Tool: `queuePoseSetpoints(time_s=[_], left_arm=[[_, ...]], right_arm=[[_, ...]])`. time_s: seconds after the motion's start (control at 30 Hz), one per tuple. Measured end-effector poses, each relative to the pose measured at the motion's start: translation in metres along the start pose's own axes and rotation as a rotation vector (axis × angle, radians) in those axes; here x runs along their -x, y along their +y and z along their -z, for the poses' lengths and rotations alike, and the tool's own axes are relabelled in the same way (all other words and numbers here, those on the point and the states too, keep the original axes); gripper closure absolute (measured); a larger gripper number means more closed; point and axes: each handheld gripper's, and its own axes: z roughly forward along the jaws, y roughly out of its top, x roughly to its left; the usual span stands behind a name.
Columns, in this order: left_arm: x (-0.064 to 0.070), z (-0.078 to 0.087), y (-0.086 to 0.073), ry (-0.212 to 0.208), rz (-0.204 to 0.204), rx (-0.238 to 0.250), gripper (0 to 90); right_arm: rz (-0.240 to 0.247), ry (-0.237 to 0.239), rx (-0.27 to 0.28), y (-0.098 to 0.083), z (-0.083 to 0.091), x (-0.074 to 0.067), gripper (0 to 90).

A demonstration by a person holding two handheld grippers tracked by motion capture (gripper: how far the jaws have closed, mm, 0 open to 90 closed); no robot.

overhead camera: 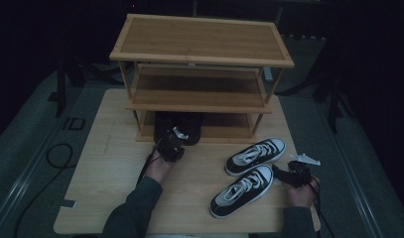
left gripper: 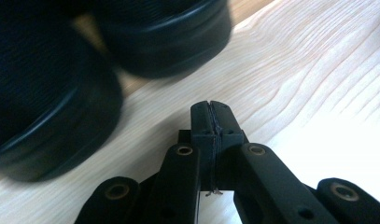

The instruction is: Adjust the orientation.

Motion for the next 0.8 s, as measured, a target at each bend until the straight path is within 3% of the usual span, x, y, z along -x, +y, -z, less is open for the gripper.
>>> queuePoseSetpoints(time_s=[0.2,0.23,0.27,0.37,0.57,0.67,0.8], left_arm=[[-0.019,0.019,-0.017,0.041,0.037,0.015,89.8],[-0.027,0.022,-0.022,0.063,0.057,0.012,89.8],[-0.027,0.022,-0.022,0.063,0.057,0.012,89.8],[-0.045,0.025,-0.029,0.098,0.111,0.008,89.8],[-0.066,0.025,-0.032,0.152,0.18,0.019,89.8],[-0.071,0.021,-0.031,0.151,0.196,0.019,89.8],[-0.07,0.015,-0.027,0.142,0.189,0.016,89.8]], right_arm=[[0.0,0.0,0.0,0.0,0.0,0.0,20.2],[0.0,0.0,0.0,0.0,0.0,0.0,20.2],[0.0,0.0,0.0,0.0,0.0,0.0,20.2],[0.0,0.0,0.0,0.0,0.0,0.0,20.2],[0.0,0.0,0.0,0.0,0.0,0.0,20.2],[0.0,0.0,0.0,0.0,0.0,0.0,20.2],[0.0,0.0,0.0,0.0,0.0,0.0,20.2]])
